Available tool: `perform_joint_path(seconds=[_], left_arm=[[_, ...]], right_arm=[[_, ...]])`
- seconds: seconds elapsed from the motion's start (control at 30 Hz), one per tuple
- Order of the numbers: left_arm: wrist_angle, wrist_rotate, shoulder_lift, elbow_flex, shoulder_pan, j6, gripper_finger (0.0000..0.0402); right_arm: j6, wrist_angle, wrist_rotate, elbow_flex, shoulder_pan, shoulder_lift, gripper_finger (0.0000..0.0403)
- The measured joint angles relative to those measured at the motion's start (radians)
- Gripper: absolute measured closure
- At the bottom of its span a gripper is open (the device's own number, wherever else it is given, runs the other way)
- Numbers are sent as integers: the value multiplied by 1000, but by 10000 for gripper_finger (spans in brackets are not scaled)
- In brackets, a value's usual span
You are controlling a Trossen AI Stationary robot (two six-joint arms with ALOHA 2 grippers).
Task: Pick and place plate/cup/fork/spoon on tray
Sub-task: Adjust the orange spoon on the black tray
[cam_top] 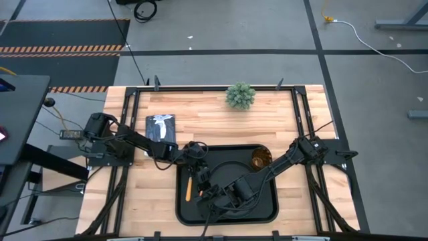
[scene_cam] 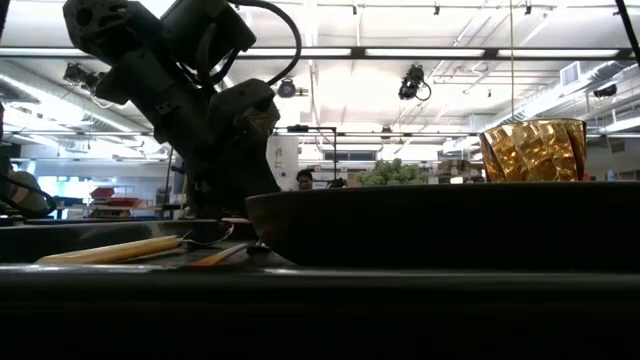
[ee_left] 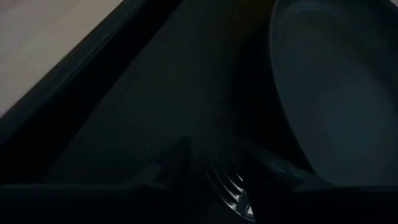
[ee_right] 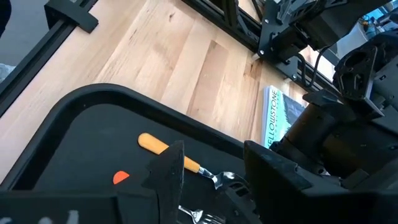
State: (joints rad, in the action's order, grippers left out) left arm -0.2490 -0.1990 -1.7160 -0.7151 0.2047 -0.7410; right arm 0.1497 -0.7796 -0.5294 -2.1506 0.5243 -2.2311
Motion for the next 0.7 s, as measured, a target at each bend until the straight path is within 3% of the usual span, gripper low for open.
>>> perform_joint_path(seconds=[0.23, 0.7], left_arm=[[61, -4, 47, 0, 9, 60, 251], [467, 26, 242, 1, 59, 19, 263]], right_arm=[[1, -3, 0, 0, 0, 0, 229], [-40, -28, 0, 0, -1, 0, 229]])
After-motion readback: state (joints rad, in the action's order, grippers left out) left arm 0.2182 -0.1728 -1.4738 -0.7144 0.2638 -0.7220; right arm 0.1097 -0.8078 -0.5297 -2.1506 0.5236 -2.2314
